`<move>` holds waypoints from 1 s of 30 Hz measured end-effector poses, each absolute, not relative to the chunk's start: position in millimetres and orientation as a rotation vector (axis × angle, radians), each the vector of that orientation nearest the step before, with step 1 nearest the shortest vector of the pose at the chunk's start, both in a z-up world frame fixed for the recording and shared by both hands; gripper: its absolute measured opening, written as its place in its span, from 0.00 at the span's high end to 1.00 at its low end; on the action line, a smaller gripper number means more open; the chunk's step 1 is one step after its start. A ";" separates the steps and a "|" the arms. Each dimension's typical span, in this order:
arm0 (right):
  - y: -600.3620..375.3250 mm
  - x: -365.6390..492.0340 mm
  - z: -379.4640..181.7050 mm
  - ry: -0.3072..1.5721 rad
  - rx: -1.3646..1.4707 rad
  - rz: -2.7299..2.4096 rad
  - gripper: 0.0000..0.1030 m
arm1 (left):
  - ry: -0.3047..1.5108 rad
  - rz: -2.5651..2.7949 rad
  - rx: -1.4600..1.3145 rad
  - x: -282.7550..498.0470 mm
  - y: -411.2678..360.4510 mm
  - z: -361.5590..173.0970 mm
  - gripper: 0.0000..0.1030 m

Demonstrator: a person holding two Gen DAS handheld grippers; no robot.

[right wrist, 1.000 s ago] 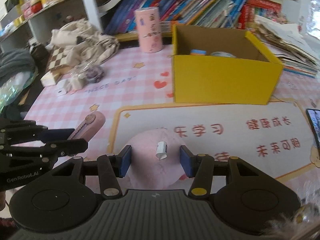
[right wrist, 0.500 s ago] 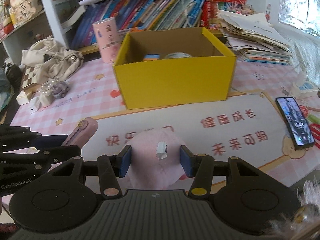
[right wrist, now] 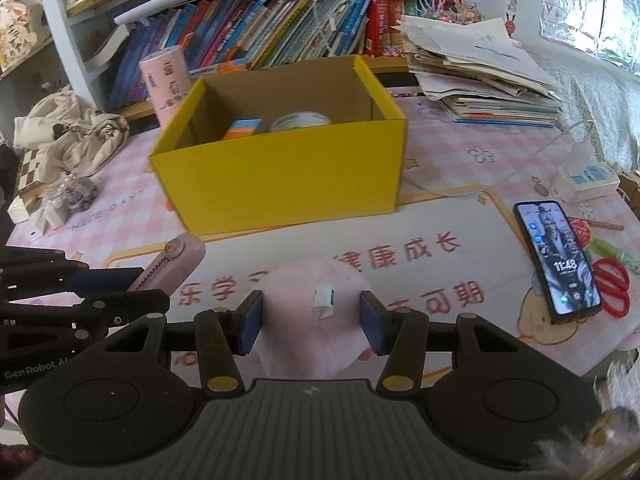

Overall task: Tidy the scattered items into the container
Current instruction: 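Carry the pink stick and pink pig with both grippers toward the yellow box, then lower the stick and pig into the yellow box and open both grippers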

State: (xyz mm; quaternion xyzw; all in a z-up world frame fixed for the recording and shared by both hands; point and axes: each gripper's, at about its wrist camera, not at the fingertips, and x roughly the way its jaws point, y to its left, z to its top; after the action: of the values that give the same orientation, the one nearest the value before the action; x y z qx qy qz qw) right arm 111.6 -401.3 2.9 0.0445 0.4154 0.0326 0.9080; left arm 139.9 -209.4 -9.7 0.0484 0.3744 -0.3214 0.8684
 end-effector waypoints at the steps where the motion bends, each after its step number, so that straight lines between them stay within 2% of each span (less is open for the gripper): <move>1: -406.2 114.0 2.9 0.857 0.092 0.067 0.53 | 0.785 -0.674 0.101 142.3 -214.1 -10.2 0.78; 20: -459.9 166.1 19.3 0.806 0.040 0.229 0.53 | 0.733 -0.571 0.090 172.6 -272.2 8.9 0.78; 30: -463.7 181.2 56.2 0.663 0.026 0.332 0.53 | 0.615 -0.543 0.109 178.6 -280.8 48.2 0.78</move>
State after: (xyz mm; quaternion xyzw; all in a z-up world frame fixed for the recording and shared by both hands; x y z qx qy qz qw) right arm 181.2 -463.7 56.2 0.0127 0.3239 0.1622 0.9320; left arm 178.6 -280.8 48.2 0.0532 0.2986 -0.2640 0.9156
